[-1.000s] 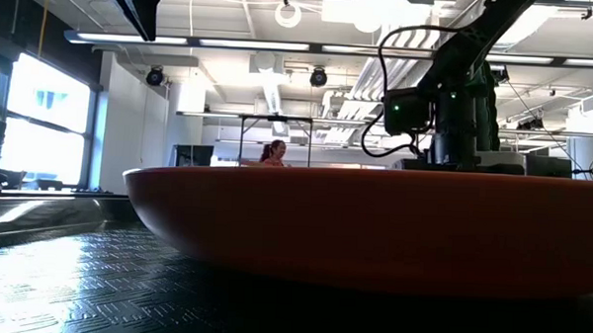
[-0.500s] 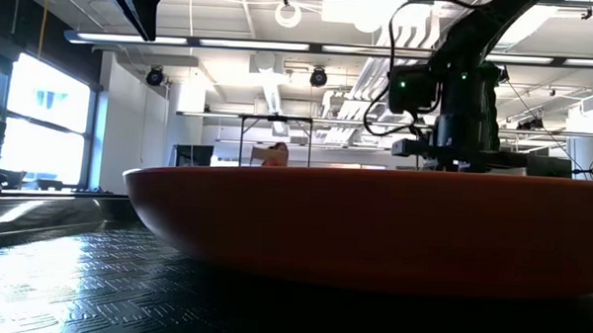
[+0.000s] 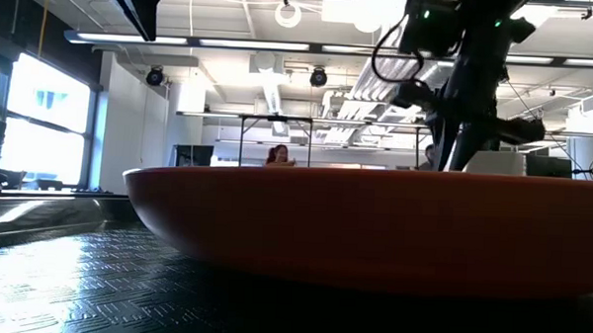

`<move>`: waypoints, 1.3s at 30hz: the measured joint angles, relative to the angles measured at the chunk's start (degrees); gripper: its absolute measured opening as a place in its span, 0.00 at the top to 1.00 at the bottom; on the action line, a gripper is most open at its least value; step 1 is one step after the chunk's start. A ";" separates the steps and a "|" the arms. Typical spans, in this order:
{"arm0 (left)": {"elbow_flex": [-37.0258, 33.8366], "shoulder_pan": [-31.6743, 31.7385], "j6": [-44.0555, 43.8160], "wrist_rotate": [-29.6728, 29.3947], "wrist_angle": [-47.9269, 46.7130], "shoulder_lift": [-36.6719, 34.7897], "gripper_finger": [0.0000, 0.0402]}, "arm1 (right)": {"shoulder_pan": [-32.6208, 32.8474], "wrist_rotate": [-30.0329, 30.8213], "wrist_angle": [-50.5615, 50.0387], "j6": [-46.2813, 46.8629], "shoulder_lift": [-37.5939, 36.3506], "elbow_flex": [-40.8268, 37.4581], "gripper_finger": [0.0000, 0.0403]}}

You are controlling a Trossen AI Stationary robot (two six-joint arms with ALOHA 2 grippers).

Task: Pick and place plate/cup/fork/spoon on tray
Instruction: Put the yellow spoon on the black tray to the right of the orange plate

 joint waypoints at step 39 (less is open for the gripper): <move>0.00 0.00 -4.53 4.72 -0.01 0.02 0.83 | 43.20 12.75 3.27 34.93 1.64 7.28 0.93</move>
